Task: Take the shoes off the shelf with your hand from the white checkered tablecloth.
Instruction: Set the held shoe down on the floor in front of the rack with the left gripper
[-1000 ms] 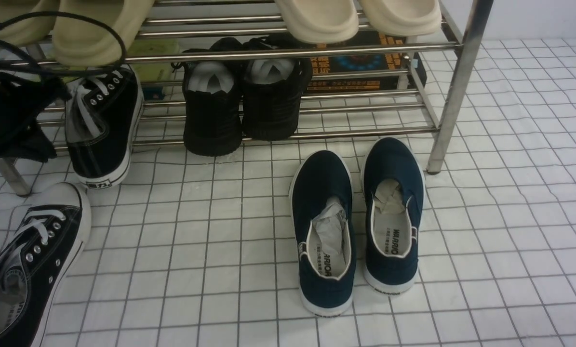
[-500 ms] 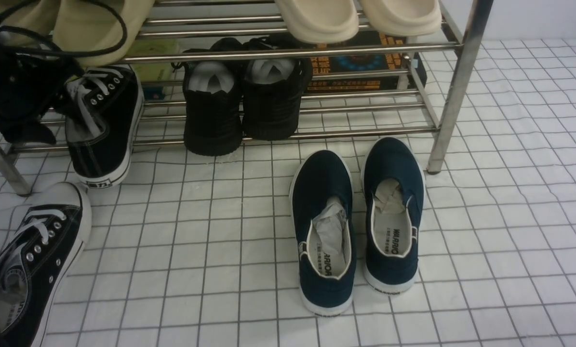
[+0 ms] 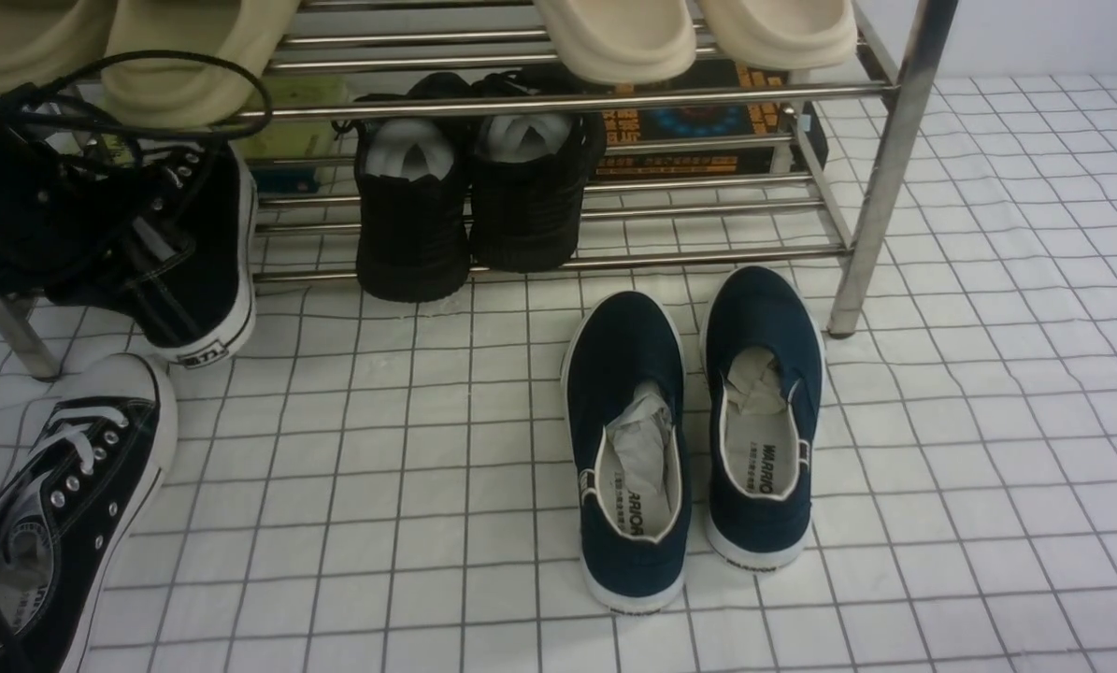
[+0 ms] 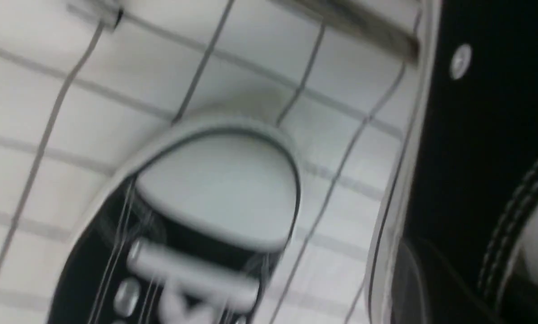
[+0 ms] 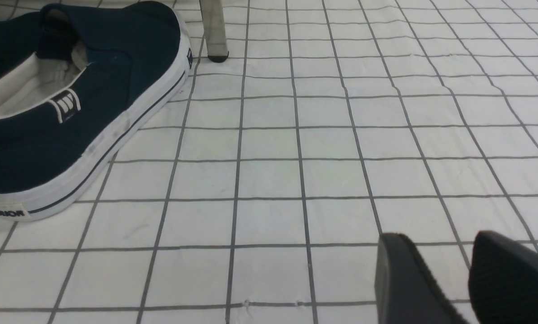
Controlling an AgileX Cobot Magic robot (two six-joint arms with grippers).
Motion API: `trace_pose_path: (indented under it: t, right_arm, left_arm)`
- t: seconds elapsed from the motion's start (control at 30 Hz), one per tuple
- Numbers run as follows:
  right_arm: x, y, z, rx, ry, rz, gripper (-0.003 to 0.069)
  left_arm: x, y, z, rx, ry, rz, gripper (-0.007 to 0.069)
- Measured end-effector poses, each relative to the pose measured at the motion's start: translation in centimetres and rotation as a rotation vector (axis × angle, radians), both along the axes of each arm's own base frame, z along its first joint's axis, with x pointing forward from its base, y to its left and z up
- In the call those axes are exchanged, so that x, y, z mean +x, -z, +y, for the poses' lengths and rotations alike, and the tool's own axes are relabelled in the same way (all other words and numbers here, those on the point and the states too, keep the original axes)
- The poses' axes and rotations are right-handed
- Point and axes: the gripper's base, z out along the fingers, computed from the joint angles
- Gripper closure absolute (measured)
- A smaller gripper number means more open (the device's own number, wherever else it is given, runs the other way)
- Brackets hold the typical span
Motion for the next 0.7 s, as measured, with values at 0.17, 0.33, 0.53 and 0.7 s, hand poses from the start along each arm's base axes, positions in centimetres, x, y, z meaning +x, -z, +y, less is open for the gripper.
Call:
trace_pose_path:
  t: [0.17,0.33,0.53,0.7]
  right_arm:
    - [0.0,0.0,0.0,0.000,0.000,0.000,0.0418]
    - [0.0,0.0,0.0,0.000,0.000,0.000,0.0418]
    - [0.0,0.0,0.0,0.000,0.000,0.000,0.0418]
    - [0.0,0.0,0.0,0.000,0.000,0.000,0.0418]
  left_arm:
    - [-4.1,-3.7,-0.5,0.019,0.059,0.088,0.0609]
    - [-7.1,-4.5,-1.4,0.059,0.096,0.119,0.0609]
    - [-10.5,-2.0,-5.8,0.150,0.227,0.210,0.0608]
    - [-11.7,1.0,-7.5,0.178,0.208,0.235,0.0606]
